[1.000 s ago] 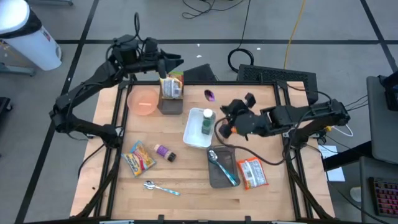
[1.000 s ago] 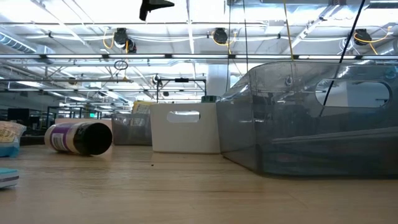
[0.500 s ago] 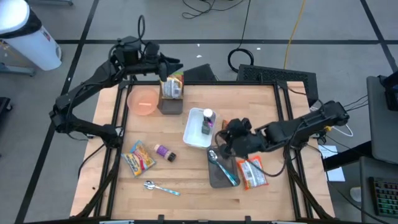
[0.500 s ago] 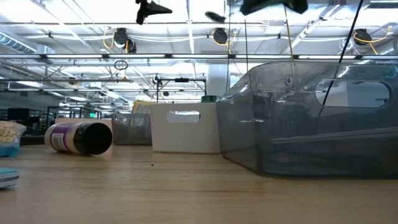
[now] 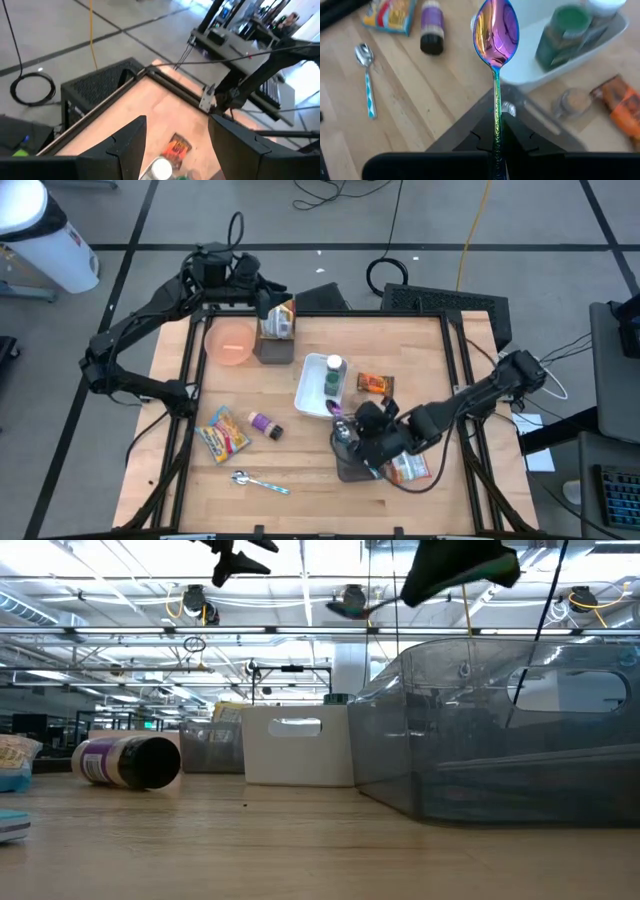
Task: Pick & Place Food Item
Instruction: Put the purple and green spoon into the bottom black bin
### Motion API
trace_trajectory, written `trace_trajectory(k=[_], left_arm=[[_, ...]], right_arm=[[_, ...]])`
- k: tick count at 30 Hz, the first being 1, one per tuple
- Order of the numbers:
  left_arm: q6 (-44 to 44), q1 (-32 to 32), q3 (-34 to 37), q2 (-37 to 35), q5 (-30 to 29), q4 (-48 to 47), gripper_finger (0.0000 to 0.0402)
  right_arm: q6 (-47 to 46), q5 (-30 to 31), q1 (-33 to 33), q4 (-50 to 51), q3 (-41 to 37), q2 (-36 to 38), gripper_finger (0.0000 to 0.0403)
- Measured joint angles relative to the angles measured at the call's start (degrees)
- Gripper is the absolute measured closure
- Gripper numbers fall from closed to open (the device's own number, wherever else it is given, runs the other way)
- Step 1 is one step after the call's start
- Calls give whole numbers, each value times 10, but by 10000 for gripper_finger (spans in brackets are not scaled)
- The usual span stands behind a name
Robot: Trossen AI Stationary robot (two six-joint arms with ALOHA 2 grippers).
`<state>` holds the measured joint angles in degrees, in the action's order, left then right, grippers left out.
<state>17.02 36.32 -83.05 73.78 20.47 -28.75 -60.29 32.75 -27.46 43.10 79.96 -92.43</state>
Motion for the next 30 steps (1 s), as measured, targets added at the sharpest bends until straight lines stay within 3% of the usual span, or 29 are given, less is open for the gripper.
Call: trace_trajectory(k=[19,30], left_arm=[[-29,-1,0,0,0,-33,183],[-31,0,0,0,-26,-32,183]], right_arm=[[-235,-4,-53,16,0,-131,397],[-243,-36,-56,36,0,-147,397]])
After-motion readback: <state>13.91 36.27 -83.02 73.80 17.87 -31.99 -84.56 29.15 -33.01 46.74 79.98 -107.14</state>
